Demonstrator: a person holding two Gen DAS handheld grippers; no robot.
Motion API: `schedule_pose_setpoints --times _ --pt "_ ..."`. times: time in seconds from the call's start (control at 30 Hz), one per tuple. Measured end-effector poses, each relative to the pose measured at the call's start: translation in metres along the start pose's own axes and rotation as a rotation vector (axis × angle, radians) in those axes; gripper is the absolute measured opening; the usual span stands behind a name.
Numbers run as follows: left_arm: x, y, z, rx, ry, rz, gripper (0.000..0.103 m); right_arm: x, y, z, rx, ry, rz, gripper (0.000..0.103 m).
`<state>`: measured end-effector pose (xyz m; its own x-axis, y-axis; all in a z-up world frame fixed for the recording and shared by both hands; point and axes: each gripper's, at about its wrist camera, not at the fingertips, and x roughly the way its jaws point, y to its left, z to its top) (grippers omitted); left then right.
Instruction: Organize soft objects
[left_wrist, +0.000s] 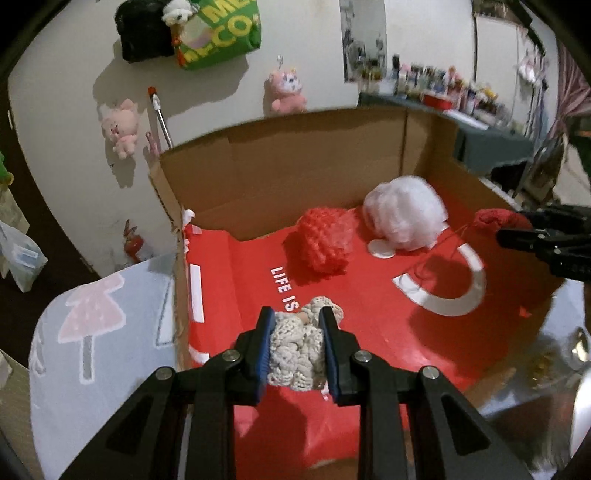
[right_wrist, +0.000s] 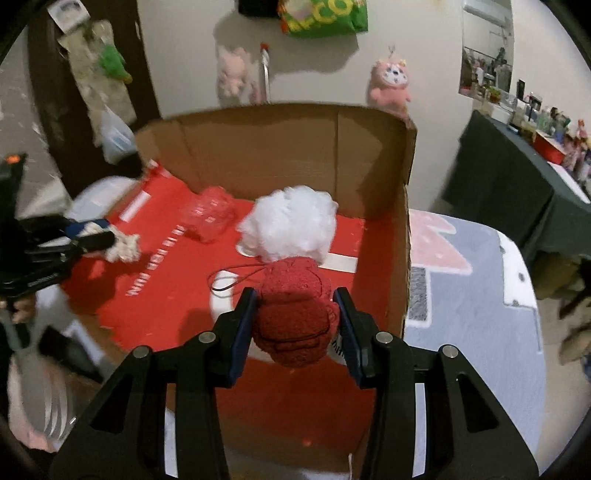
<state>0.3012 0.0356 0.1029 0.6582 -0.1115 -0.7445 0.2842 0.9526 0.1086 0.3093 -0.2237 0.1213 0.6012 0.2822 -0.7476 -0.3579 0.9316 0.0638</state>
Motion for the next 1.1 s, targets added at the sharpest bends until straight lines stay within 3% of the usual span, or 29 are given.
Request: schedule_pose_setpoints --times 0.27,0.43,0.73,1.1 --pt "0.031 -0.007 0.010 0.025 0.091 0.037 0.026 0.055 0.008 0.011 -0.073 0.193 -0.134 0.041" --pt "0.048 -0.009 0.009 0.049 0.150 0.071 0.027 0.063 0.010 0.013 -0.119 0.224 -0.186 0.041" --pt "0.056 -0.008 0.008 0.071 0.172 0.116 0.027 0.070 0.029 0.011 -0.212 0.250 -0.212 0.041" --pt "0.069 -0.009 0.017 0.072 0.184 0.156 0.030 0.089 0.028 0.013 -0.228 0.294 -0.268 0.042"
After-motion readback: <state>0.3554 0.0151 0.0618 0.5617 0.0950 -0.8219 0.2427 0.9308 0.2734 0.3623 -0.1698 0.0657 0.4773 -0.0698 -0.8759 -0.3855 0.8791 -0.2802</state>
